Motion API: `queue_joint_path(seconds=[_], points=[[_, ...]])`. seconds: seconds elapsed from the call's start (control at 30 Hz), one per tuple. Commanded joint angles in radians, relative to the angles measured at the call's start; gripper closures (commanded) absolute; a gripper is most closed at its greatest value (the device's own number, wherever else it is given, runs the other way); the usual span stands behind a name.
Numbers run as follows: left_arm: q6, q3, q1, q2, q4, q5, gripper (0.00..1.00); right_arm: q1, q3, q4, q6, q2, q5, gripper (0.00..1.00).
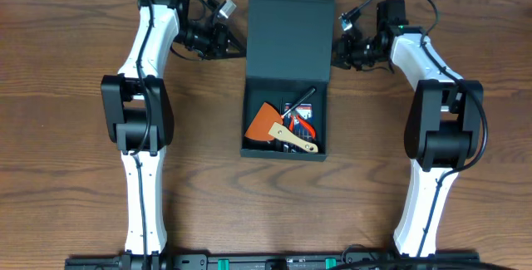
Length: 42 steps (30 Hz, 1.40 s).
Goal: Pack container
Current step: 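Grasp the lid edge with both grippers and raise it upright, then push the lid forward with both grippers to close the box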
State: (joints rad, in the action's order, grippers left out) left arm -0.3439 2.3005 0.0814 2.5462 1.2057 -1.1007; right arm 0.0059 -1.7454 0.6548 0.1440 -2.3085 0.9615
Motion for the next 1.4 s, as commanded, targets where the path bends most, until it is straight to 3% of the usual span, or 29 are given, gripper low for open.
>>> queue_joint_path(seconds=[0.0, 0.4, 1.03, 1.37], points=[[-0.005, 0.042, 0.003, 0.003, 0.022, -0.043, 0.95, 0.011, -0.063, 0.018, -0.019, -0.013, 0.045, 0.99], [-0.011, 0.063, 0.003, -0.044, 0.115, 0.067, 0.94, 0.011, -0.196, 0.151, -0.06, -0.013, 0.027, 0.99], [-0.013, 0.063, 0.003, -0.174, 0.198, 0.076, 0.94, 0.015, -0.256, 0.424, -0.237, -0.013, -0.004, 0.99], [-0.012, 0.063, 0.016, -0.2, 0.245, 0.194, 0.95, 0.015, -0.316, 0.526, -0.311, -0.012, -0.005, 0.99]])
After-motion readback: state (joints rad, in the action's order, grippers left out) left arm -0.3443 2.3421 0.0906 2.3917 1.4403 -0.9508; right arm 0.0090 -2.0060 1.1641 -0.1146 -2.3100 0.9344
